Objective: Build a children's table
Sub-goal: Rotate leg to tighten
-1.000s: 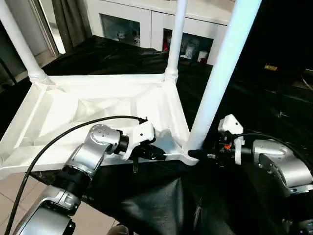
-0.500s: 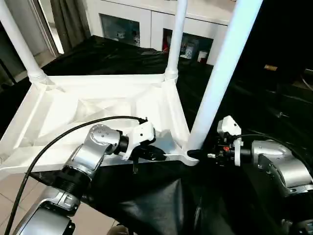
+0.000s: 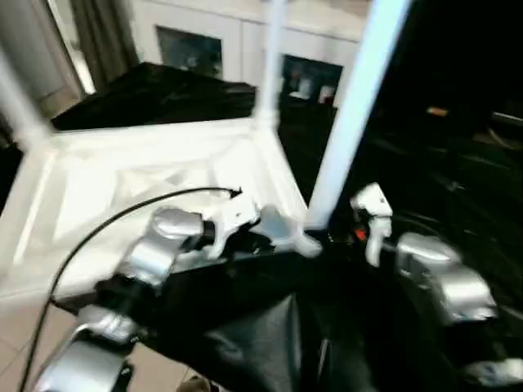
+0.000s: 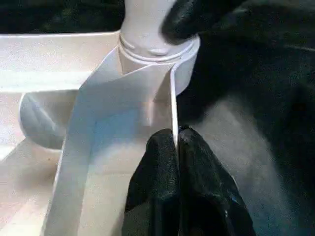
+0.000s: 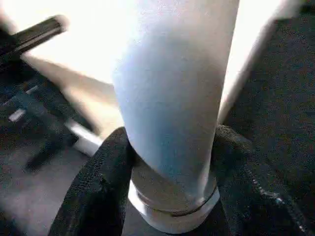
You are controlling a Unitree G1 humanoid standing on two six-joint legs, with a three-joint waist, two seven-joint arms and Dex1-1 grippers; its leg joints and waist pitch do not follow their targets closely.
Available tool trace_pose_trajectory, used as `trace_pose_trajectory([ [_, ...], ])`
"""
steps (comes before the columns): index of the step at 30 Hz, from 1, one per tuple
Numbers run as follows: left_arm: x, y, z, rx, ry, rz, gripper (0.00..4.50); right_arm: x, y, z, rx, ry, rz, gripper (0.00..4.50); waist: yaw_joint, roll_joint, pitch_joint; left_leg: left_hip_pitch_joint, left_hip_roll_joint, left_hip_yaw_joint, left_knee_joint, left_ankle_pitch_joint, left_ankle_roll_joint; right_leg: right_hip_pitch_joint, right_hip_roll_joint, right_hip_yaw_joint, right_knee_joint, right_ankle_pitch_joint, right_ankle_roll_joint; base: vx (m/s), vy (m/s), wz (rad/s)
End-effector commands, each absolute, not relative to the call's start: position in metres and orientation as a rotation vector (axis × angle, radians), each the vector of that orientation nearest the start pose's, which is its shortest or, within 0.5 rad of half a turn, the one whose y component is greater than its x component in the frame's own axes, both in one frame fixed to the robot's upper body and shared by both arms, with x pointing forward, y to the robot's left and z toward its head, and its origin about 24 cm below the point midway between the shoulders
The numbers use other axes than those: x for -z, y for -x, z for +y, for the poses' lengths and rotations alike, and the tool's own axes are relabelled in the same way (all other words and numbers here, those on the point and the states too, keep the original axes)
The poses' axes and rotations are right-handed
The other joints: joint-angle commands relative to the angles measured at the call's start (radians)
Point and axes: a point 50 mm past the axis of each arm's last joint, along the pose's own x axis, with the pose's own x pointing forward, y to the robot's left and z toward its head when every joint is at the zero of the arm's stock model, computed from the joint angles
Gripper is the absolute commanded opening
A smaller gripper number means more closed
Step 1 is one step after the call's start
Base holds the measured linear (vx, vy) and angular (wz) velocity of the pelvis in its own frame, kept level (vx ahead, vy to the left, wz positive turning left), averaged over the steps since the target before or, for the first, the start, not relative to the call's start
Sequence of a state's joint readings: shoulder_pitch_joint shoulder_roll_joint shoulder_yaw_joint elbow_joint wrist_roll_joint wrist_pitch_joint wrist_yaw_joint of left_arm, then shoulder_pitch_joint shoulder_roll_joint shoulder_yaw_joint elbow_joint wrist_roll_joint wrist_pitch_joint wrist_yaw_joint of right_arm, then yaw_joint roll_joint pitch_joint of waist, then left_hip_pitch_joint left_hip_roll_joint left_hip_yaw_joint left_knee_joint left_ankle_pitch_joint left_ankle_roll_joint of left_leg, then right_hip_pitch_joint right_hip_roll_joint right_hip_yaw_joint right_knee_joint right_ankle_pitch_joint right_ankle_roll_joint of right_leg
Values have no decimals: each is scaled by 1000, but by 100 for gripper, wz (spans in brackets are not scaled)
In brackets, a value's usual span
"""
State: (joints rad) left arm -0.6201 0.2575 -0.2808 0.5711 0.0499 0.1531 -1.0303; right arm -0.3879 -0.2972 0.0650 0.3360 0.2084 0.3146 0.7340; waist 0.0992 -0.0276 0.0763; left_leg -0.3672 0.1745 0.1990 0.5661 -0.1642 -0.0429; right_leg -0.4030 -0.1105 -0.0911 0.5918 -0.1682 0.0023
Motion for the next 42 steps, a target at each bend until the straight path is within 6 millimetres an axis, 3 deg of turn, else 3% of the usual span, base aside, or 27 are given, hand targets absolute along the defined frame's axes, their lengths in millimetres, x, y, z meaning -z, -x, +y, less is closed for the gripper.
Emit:
trace_pose_trajectory([
  [1, -62, -336, 85, 1109, -317, 311, 0, -24, -309, -151, -601, -16, 420, 206, 2, -14, -50, 21, 56, -32, -72, -340, -6, 23, -66, 53, -102, -517, -131, 0, 0, 0],
  [3, -60, -345, 76, 996, -312, 327, 0, -21, -319, -143, -416, -22, 410, 204, -2, -12, -52, 16, 55, -39, -75, -348, -22, 26, -69, 50, -103, -546, -116, 0, 0, 0],
  [4, -59, -347, 72, 952, -310, 333, 0, -20, -321, -138, -375, -42, 407, 204, -3, -11, -54, 20, 56, -39, -75, -356, -27, 23, -68, 49, -105, -547, -115, 0, 0, 0],
  [6, -58, -351, 64, 897, -310, 335, 0, -22, -324, -123, -347, -81, 392, 202, -6, -11, -53, 18, 55, -41, -77, -369, -25, 25, -68, 48, -108, -545, -111, 0, 0, 0],
  [8, -56, -350, 55, 912, -329, 335, 0, -26, -326, -109, -358, -88, 363, 202, -2, -7, -54, 26, 56, -38, -80, -380, -19, 21, -64, 49, -112, -505, -112, 0, 0, 0],
  [11, -56, -348, 50, 936, -336, 326, 0, -32, -326, -102, -403, -93, 323, 202, 0, -5, -54, 15, 58, -40, -86, -370, -11, 31, -64, 50, -105, -455, -114, 0, 0, 0],
  [12, -57, -348, 51, 959, -345, 318, 0, -36, -327, -103, -408, -110, 302, 202, 1, -6, -55, 17, 57, -38, -85, -377, -10, 30, -65, 50, -106, -453, -115, 0, 0, 0],
  [13, -57, -347, 50, 973, -353, 312, 0, -38, -328, -104, -405, -122, 287, 270, 1, -7, -54, 17, 56, -38, -85, -379, -8, 30, -66, 51, -107, -458, -115, 0, 0, 0],
  [16, -57, -346, 51, 1008, -370, 301, 0, -45, -331, -111, -397, -133, 247, 272, 4, -7, -55, 14, 55, -37, -83, -362, 5, 32, -69, 52, -109, -463, -113, 0, 0, 0],
  [18, -57, -346, 54, 1024, -378, 296, 0, -50, -333, -119, -411, -111, 223, 297, 5, -8, -56, 13, 56, -37, -84, -345, 9, 35, -68, 51, -107, -453, -112, 0, 0, 0],
  [21, -58, -343, 57, 1083, -384, 278, 0, -55, -334, -134, -460, -57, 222, 317, 9, -7, -58, 10, 57, -33, -81, -304, 22, 38, -65, 52, -99, -393, -135, 0, 0, 0],
  [27, -61, -333, 69, 1238, -357, 260, 0, -67, -317, -159, -770, 77, 256, 317, 22, -7, -61, 7, 60, -26, -72, -235, 68, 45, -63, 54, -84, -271, -173, 0, 0, 0],
  [30, -64, -325, 76, 1347, -347, 247, 0, -69, -308, -170, -889, 125, 285, 317, 24, -8, -68, 5, 62, -27, -65, -182, 91, 51, -64, 50, -68, -191, -218, 0, 0, 0],
  [33, -67, -319, 83, 1428, -327, 250, 0, -70, -302, -176, -960, 151, 319, 317, 23, -4, -67, 3, 63, -23, -61, -153, 114, 48, -57, 49, -59, -129, -253, 0, 0, 0],
  [37, -71, -311, 90, 1495, -305, 262, 0, -70, -293, -178, -1067, 163, 361, 317, 29, 1, -67, 8, 68, -20, -59, -161, 116, 45, -57, 50, -55, -119, -275, 0, 0, 0],
  [41, -70, -308, 96, 1515, -305, 275, 0, -69, -288, -177, -1133, 178, 389, 317, 35, -2, -64, 6, 68, -20, -62, -202, 92, 42, -60, 51, -63, -185, -258, 0, 0, 0],
  [42, -70, -307, 97, 1518, -306, 278, 0, -68, -287, -177, -1143, 174, 393, 283, 36, -4, -63, 7, 68, -20, -62, -213, 86, 42, -62, 51, -64, -203, -255, 0, 0, 0],
])
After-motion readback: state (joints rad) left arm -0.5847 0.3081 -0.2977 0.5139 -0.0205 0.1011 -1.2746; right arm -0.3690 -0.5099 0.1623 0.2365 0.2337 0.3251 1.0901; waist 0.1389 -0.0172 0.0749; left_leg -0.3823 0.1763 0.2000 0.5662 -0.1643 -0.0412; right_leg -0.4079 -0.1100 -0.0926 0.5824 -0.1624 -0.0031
